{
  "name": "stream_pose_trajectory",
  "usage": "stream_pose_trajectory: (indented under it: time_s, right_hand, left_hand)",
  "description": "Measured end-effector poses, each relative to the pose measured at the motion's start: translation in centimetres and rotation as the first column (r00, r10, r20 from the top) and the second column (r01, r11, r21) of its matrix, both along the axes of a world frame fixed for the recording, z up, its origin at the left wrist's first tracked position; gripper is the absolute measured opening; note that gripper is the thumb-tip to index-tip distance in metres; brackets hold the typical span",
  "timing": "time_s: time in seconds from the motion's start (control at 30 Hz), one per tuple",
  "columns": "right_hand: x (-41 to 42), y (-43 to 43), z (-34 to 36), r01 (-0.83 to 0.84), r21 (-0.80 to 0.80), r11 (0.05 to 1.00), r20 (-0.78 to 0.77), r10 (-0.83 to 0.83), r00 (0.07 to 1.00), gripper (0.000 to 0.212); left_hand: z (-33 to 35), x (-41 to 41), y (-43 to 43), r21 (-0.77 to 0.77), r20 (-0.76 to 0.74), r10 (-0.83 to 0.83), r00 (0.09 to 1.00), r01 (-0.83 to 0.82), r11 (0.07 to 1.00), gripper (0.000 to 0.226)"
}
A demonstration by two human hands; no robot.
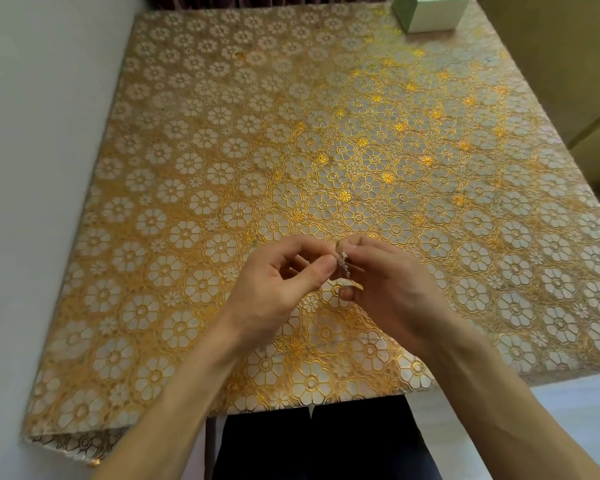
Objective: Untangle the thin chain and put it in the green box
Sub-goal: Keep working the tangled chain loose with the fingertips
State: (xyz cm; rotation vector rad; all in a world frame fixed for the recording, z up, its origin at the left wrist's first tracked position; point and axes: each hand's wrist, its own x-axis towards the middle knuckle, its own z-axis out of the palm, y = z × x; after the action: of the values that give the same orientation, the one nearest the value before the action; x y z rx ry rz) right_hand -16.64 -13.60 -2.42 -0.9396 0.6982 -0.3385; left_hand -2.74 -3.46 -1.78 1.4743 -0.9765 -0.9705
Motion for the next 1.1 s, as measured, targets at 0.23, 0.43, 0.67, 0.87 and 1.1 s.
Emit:
stream_pose_trajectory:
  time_s: [0.23, 0.43, 0.67, 0.87, 1.1]
  right_hand:
    - [-0.4, -0.9, 0.0, -0.127, -0.039, 0.991, 0.044, 0.128, 0.991, 0.010]
    - [-0.4, -0.7, -0.2, -0.054, 0.118, 0.991, 0.137, 0.038, 0.990, 0.009]
    - [-0.5, -0.2, -0.7, 0.033, 0.233, 0.972, 0.159, -0.071, 0.985, 0.013]
    - [-0.8, -0.1, -1.0, 0.075, 0.262, 0.962, 0.170, -0.123, 0.978, 0.016]
    - [-1.0, -0.1, 0.0, 0.139, 0.337, 0.931, 0.193, -0.212, 0.958, 0.024]
  left_hand:
    - [0.6, 1.5, -0.4, 0.132, 0.104, -0.174, 0.979, 0.159, 0.978, 0.010]
    - [0.2, 1.4, -0.9, 0.075, -0.120, -0.018, 0.993, 0.027, 0.997, 0.010]
    - [-0.4, 0.4, -0.7, 0.147, -0.602, 0.208, 0.771, -0.149, 0.978, 0.011]
    - [-0.5, 0.6, -0.8, 0.159, -0.600, 0.285, 0.747, -0.238, 0.958, 0.015]
    - [-1.1, 0.8, -0.7, 0.194, -0.561, 0.346, 0.752, -0.287, 0.938, 0.014]
